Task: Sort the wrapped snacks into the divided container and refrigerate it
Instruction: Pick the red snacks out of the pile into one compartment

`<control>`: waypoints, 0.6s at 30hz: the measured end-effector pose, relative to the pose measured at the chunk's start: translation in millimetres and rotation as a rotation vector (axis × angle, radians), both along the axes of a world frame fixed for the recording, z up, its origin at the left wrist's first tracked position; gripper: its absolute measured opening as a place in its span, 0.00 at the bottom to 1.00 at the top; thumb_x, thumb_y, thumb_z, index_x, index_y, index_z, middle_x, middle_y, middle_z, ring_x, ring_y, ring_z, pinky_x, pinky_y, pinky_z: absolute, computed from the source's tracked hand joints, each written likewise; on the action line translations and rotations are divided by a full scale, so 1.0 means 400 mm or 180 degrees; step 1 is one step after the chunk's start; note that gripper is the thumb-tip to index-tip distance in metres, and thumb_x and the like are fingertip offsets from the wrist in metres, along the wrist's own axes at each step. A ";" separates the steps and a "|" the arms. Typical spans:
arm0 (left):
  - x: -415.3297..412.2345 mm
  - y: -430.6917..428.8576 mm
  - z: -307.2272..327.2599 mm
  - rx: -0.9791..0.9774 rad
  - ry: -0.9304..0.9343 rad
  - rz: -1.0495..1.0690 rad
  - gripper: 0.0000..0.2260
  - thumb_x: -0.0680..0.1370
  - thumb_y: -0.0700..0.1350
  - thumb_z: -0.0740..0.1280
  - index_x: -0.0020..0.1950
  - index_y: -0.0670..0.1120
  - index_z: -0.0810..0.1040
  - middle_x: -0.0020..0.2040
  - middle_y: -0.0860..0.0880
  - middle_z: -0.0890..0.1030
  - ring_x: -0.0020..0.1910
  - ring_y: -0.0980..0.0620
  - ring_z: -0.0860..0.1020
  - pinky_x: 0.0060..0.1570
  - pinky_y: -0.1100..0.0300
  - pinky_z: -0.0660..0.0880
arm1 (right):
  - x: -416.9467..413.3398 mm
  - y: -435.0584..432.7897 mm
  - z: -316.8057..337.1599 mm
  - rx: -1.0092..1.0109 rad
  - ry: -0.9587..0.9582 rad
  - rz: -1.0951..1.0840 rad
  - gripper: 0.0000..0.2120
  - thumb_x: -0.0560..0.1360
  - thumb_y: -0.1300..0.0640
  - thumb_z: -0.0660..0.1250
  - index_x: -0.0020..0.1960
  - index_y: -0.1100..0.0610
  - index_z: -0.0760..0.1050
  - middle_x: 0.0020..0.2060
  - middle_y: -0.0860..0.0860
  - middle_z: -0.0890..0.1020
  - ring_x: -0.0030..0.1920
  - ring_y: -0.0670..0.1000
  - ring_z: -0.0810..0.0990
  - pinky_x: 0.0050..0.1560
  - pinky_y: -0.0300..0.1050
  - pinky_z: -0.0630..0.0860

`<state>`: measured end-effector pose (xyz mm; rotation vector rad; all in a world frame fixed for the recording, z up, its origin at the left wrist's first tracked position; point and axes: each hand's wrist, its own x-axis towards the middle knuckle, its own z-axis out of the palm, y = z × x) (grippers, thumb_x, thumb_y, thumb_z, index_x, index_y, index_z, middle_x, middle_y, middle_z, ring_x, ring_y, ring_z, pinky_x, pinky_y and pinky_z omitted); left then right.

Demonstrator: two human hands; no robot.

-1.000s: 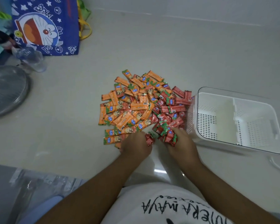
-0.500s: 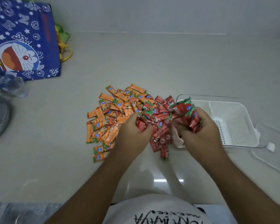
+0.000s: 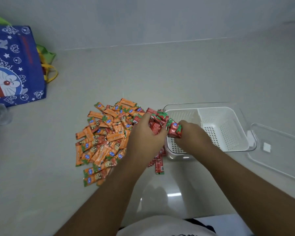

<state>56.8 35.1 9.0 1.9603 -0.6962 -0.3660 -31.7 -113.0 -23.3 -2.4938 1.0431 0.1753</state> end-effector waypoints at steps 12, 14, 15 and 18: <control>-0.028 -0.055 0.009 0.0540 -0.0315 -0.0153 0.11 0.74 0.54 0.69 0.53 0.55 0.73 0.40 0.55 0.82 0.39 0.54 0.81 0.41 0.48 0.80 | -0.080 -0.024 0.050 -0.0516 -0.0642 0.0521 0.24 0.73 0.49 0.70 0.68 0.52 0.75 0.65 0.51 0.78 0.71 0.54 0.71 0.66 0.52 0.72; -0.036 -0.085 0.017 0.0666 -0.0511 -0.0285 0.12 0.74 0.53 0.69 0.54 0.54 0.72 0.41 0.54 0.81 0.40 0.51 0.81 0.40 0.48 0.79 | -0.123 -0.041 0.056 -0.0709 -0.1028 0.0404 0.24 0.73 0.51 0.72 0.67 0.55 0.76 0.66 0.52 0.78 0.73 0.54 0.69 0.69 0.52 0.69; -0.042 -0.103 0.020 0.0711 -0.0604 -0.0358 0.12 0.73 0.53 0.69 0.54 0.54 0.72 0.41 0.54 0.80 0.40 0.51 0.80 0.39 0.48 0.79 | -0.142 -0.051 0.056 -0.0734 -0.1039 0.0305 0.26 0.73 0.50 0.72 0.69 0.55 0.74 0.68 0.53 0.76 0.73 0.55 0.68 0.70 0.53 0.67; -0.066 -0.159 0.018 0.0849 -0.0885 -0.0594 0.13 0.72 0.53 0.69 0.55 0.54 0.72 0.44 0.55 0.81 0.43 0.49 0.80 0.38 0.51 0.79 | -0.184 -0.087 0.046 -0.0720 -0.0746 -0.0022 0.31 0.76 0.43 0.67 0.76 0.51 0.65 0.76 0.53 0.65 0.76 0.55 0.62 0.72 0.56 0.64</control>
